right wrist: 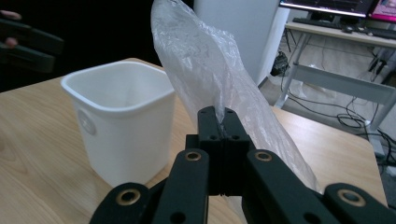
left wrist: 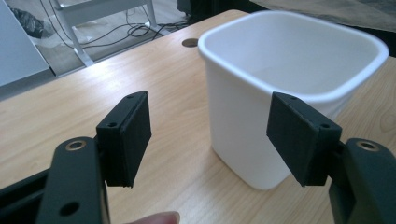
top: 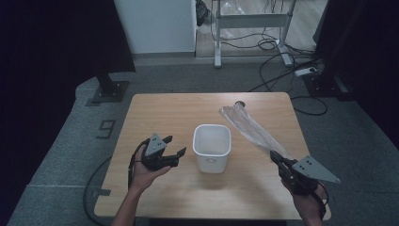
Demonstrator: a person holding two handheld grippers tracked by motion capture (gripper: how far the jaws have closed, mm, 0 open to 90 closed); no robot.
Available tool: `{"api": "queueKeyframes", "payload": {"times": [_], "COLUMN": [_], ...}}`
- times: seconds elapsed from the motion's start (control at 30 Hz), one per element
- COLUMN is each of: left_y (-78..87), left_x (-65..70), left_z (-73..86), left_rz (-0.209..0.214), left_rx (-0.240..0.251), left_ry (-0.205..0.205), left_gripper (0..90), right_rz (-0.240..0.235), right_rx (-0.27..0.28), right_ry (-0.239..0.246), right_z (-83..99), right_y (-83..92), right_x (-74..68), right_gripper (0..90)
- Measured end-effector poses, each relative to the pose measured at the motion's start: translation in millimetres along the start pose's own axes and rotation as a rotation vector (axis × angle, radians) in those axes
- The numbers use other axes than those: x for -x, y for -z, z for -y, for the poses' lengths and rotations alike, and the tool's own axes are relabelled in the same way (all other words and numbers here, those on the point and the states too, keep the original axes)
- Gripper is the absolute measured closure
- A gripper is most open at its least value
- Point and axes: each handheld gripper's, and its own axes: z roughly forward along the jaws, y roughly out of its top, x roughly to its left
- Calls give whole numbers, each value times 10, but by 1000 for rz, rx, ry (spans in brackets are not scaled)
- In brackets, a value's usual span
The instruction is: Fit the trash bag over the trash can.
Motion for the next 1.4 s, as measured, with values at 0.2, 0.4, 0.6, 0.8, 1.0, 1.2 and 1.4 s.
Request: {"api": "queueKeyframes", "payload": {"times": [0.2, 0.4, 0.6, 0.8, 1.0, 1.2, 1.4], "left_y": [-29, -94, -154, -263, -283, -238, -180], "left_x": [-46, -137, -178, -210, -262, -315, -389], "left_z": [-247, -524, -747, -818, -815, -778, -853], "left_rz": [13, -7, -20, -11, 15, 31, 28], "left_rx": [12, 6, 8, -5, -3, 6, 19], "left_ry": [17, 47, 62, 80, 107, 116, 124], "left_gripper": [294, 287, 285, 283, 282, 282, 278], "right_rz": [-35, -58, -85, -105, -118, -137, -149], "right_rx": [-4, -6, -2, 0, -10, -39, -45], "right_ry": [32, 63, 88, 104, 114, 124, 131], "right_z": [-140, -224, -296, -294, -258, -194, -176], "right_y": [-16, -53, -30, -2, -9, -54, -83], "right_x": [-89, -156, -219, -268, -287, -340, -381], "right_gripper": [887, 887, 887, 886, 886, 886, 886]}}
